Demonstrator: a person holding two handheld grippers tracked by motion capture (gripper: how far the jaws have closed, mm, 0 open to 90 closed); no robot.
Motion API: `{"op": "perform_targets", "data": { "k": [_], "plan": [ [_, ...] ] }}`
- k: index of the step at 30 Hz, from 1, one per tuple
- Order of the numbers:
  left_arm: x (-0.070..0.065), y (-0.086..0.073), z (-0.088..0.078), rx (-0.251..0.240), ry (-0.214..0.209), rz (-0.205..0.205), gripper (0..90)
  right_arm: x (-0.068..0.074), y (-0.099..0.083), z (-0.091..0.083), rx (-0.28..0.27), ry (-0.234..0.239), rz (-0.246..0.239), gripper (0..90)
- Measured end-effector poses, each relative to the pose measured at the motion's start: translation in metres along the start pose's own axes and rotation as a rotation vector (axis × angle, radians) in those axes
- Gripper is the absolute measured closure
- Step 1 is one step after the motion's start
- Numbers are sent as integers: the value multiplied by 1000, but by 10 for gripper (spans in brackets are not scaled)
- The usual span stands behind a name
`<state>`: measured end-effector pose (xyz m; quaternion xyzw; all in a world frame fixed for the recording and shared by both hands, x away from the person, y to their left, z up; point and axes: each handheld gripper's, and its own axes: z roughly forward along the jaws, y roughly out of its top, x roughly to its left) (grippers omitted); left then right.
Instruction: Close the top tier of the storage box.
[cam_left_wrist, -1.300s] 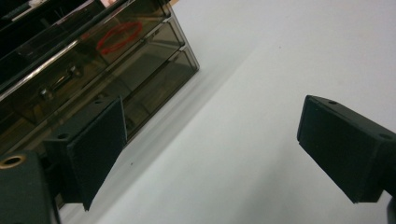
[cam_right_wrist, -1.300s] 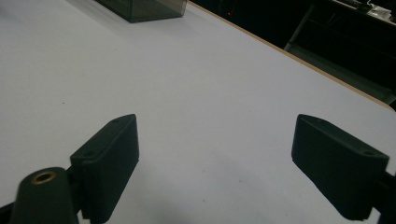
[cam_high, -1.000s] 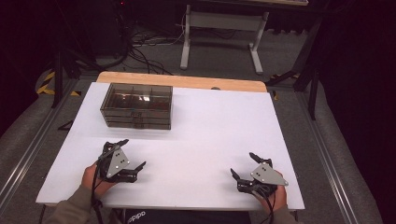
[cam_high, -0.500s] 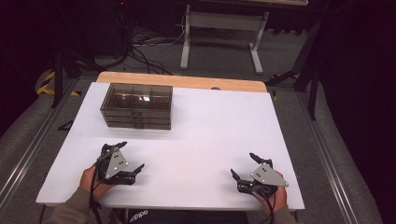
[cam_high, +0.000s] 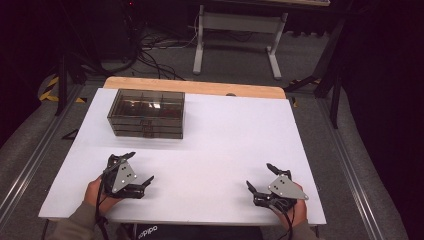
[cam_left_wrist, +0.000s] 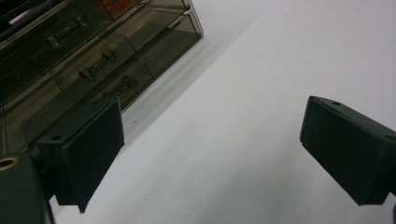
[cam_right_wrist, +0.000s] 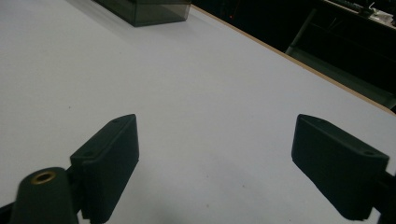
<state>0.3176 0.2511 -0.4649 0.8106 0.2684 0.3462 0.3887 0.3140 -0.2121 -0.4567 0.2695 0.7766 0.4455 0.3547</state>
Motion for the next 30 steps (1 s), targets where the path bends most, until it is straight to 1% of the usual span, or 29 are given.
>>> {"op": "perform_targets", "data": {
  "k": [3, 4, 6, 9, 14, 27, 30],
  "plan": [
    [1, 0, 1, 2, -3, 1, 72, -1, 0, 0, -3, 0, 0, 158],
    [1, 0, 1, 7, 1, 8, 72, -1, 0, 0, -3, 0, 2, 159],
    [2, -1, 0, 1, 0, 0, 72, -1, 0, 0, -4, -3, 3, 159],
    [3, -1, 0, 5, 1, -8, 72, -1, 0, 0, -4, -1, 4, 159],
    [3, -1, 1, 10, 8, -5, 72, -1, 0, 0, -3, 0, 3, 159],
    [5, -2, 3, 12, 2, -14, 73, -2, -1, 0, -1, -3, 6, 159],
    [5, -2, 4, 15, -4, -10, 73, -3, -1, 0, 0, -5, 12, 158]
  ]
}}
